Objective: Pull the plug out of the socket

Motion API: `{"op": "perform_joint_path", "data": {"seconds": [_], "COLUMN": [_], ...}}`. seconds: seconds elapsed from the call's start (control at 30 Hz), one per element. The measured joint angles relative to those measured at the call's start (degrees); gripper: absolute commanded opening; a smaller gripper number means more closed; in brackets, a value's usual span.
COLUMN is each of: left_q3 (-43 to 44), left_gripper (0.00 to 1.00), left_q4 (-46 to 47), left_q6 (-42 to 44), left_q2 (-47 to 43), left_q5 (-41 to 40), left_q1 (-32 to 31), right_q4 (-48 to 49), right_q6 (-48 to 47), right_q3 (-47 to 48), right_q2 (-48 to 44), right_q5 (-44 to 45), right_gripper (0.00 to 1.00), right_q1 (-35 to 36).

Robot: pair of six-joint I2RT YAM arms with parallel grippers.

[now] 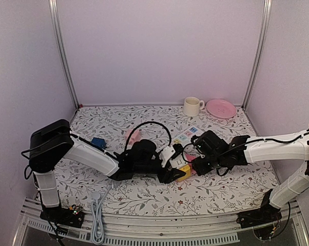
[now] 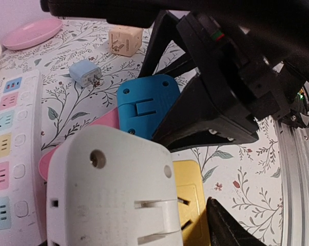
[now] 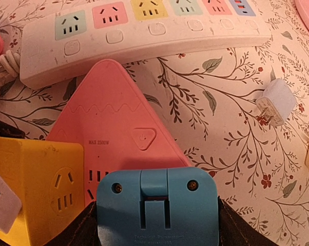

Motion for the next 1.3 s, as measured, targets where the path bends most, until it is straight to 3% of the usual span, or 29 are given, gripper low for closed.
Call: {"op": "perform_joint_path", "data": {"seconds": [0.4, 0.57, 0.77, 0.97, 1.3], "left_q3": [2.4, 2.4, 2.1, 1.5, 1.5], "left_gripper": [0.43, 0.43, 0.59, 0.72, 0.8], "left_q4": [-4.5, -4.7, -5.9, -7.1, -8.3], "left_q6": [1.6, 1.4, 1.3, 1.4, 1.4], "left_q2": [0.1, -0.1, -1.0, -2.0, -2.0], "left_q5": [3.2, 3.3, 2.4, 0.7, -1.6], "left_q1": [2.1, 2.2, 2.2, 1.6, 0.1], "right_q4": [3.9, 6.1, 8.2, 8.0, 8.6], "right_q6": [-0.3, 2.3, 7.6, 12.9, 16.9], "right_q3": [0.3, -1.5, -5.7, -8.5, -11.7], "right_q2": [-1.2, -3.0, -8.7, -7.9, -3.7], "right_q5": [0.9, -2.0, -7.2, -9.5, -12.1], "right_gripper": [0.14, 0.13, 0.18, 0.18, 0.37], "right_q1": [2.3, -0.8, -10.4, -17.4, -22.3]}}
